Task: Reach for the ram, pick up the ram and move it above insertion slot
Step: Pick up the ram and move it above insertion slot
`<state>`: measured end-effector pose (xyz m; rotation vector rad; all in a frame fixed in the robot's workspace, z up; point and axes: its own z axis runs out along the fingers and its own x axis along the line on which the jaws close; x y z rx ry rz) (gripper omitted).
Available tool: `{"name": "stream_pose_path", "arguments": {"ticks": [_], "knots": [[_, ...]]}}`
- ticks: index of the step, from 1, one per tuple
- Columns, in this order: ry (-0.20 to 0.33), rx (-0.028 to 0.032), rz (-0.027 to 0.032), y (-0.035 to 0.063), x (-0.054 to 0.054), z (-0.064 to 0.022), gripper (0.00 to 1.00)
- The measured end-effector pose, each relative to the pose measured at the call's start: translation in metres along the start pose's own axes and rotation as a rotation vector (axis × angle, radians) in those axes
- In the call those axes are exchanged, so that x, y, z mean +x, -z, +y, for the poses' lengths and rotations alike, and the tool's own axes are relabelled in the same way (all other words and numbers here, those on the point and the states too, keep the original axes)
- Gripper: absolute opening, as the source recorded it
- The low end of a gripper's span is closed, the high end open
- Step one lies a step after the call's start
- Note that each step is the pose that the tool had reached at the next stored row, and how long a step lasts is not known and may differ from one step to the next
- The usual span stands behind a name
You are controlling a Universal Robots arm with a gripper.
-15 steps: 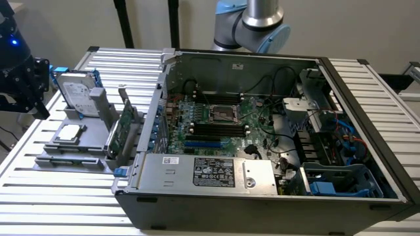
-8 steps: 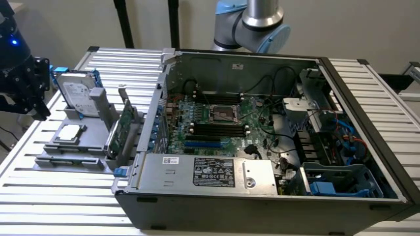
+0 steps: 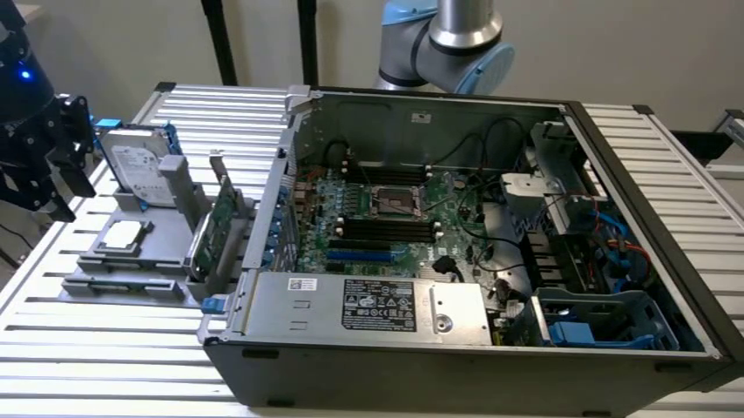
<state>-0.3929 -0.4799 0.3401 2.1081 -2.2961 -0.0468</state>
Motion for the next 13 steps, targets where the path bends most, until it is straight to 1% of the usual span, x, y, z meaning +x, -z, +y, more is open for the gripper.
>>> {"name": "stream_pose_path", "arguments": {"ticks": [2, 13], "knots": [[0.0, 0.0001, -0.0001, -0.0006, 0.0, -0.0001, 0.42], [-0.003, 0.0009, -0.0001, -0.0206, 0.0, 0.0017, 0.42]]}}
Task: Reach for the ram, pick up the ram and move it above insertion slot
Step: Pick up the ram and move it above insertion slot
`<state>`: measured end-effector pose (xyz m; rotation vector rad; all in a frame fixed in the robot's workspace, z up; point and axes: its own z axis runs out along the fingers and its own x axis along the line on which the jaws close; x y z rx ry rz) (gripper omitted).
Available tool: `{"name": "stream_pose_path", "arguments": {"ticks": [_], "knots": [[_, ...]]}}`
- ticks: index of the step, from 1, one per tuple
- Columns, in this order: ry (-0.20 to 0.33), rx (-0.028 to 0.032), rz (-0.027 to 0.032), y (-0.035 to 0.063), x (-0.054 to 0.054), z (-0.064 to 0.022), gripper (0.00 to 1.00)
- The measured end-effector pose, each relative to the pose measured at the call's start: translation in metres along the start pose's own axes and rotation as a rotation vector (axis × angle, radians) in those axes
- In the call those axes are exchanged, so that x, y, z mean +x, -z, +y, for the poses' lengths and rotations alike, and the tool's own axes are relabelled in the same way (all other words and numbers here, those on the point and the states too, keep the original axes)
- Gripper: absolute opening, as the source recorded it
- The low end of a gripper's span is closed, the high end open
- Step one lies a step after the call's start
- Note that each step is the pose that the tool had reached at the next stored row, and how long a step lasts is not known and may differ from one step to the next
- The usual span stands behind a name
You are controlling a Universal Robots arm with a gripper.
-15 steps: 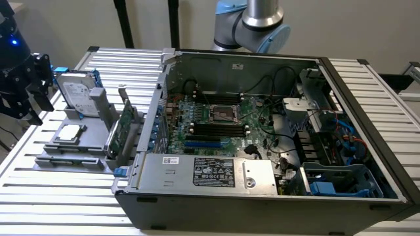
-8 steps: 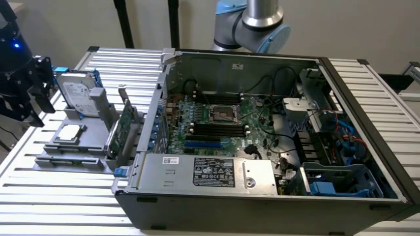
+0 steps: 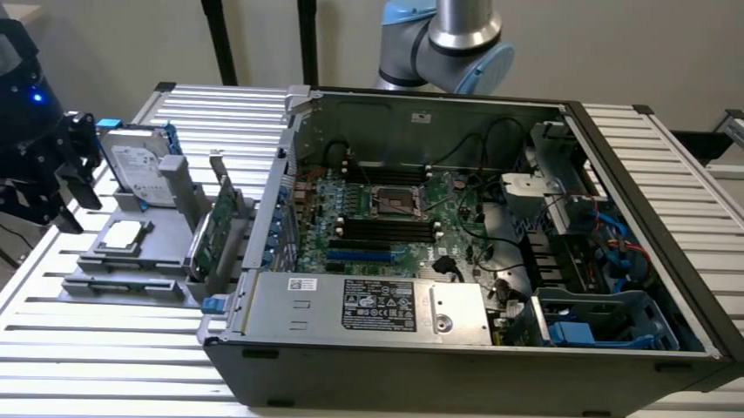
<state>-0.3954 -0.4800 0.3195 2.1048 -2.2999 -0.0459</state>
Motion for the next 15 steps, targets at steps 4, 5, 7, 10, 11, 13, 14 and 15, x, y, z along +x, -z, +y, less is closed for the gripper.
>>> {"name": "stream_pose_path", "arguments": {"ticks": [4, 5, 7, 10, 11, 13, 14, 15], "knots": [[-0.008, 0.0001, -0.0004, -0.0073, 0.0, 0.0, 0.42], [-0.011, 0.0002, -0.0006, -0.0091, 0.0, -0.0001, 0.42], [-0.015, 0.0001, -0.0006, -0.0128, 0.0, -0.0002, 0.42], [-0.022, 0.0001, -0.0009, -0.0182, 0.0, -0.0003, 0.42], [-0.023, 0.0002, -0.0011, -0.0201, 0.0, -0.0004, 0.42], [-0.024, 0.0001, -0.001, -0.0236, 0.0, -0.0005, 0.42], [-0.024, 0.0, -0.001, -0.0253, 0.0, -0.0006, 0.42], [-0.025, 0.0, -0.0009, -0.0273, 0.0, -0.0007, 0.42]]}}
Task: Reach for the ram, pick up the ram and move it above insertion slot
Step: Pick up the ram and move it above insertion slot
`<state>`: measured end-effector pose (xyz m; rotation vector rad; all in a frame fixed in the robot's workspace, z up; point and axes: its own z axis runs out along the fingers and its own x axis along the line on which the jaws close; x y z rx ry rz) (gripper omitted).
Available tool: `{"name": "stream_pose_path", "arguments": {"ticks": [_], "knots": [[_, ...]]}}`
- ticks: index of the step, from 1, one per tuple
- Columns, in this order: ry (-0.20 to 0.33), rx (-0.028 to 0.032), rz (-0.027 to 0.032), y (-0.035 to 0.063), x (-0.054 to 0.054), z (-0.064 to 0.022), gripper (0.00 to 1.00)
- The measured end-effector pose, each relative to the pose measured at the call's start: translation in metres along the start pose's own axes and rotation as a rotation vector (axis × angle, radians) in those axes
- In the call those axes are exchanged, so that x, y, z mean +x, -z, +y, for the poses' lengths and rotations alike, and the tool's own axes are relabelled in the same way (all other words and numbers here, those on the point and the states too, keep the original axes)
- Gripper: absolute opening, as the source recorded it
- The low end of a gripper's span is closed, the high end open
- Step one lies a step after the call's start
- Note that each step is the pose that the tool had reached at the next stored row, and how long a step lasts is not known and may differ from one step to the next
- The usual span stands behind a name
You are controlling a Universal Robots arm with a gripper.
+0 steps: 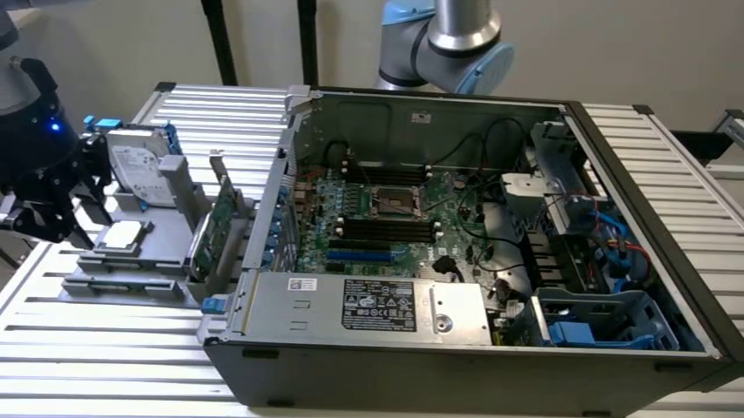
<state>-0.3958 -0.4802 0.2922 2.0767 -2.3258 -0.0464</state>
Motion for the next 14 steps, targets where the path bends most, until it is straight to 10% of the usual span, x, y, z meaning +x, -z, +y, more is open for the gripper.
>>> {"name": "stream_pose_path", "arguments": {"ticks": [14], "knots": [[0.0, -0.0001, 0.0001, -0.0253, 0.005, 0.0006, 0.42]]}}
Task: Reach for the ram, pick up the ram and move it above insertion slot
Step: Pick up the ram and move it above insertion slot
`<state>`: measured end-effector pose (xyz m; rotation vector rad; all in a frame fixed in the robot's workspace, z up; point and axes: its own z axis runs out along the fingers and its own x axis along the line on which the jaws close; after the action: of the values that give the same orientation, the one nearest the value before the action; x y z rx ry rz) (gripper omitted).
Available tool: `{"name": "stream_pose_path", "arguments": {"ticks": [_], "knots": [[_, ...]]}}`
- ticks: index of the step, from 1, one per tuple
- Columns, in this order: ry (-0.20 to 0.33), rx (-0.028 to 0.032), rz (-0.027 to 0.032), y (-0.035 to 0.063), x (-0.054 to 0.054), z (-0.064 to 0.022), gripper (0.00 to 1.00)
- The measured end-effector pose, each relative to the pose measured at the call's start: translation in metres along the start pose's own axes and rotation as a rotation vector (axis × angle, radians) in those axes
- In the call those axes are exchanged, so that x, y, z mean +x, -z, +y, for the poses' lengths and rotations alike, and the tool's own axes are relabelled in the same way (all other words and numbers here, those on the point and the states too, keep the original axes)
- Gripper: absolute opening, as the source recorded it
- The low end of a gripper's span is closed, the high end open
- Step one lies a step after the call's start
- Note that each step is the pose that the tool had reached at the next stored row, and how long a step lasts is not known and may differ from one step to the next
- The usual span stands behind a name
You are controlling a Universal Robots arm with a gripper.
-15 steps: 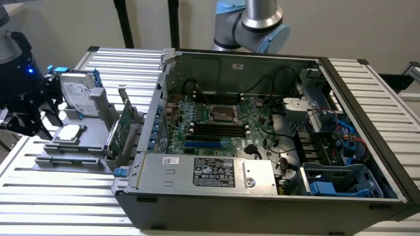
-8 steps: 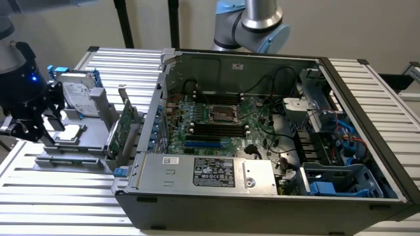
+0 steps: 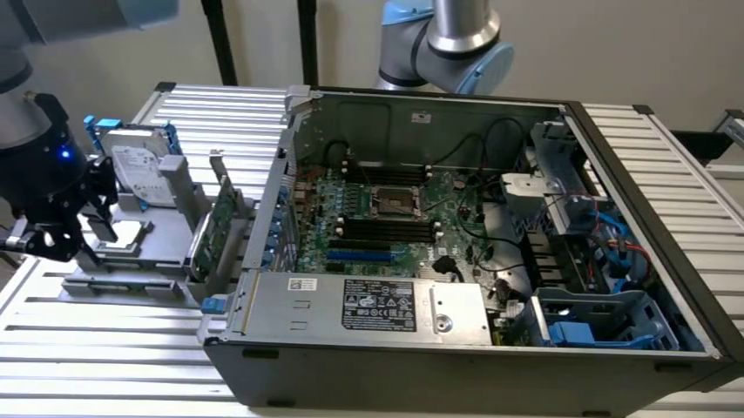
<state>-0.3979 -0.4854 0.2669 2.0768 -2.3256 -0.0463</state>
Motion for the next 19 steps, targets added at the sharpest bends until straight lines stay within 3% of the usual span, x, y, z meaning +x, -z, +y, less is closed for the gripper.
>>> {"name": "stream_pose_path", "arguments": {"ticks": [9, 19], "knots": [[0.0, 0.0003, -0.0004, -0.0167, 0.01, -0.001, 0.42], [0.025, 0.0, 0.0008, -0.0346, 0.011, -0.0018, 0.42]]}}
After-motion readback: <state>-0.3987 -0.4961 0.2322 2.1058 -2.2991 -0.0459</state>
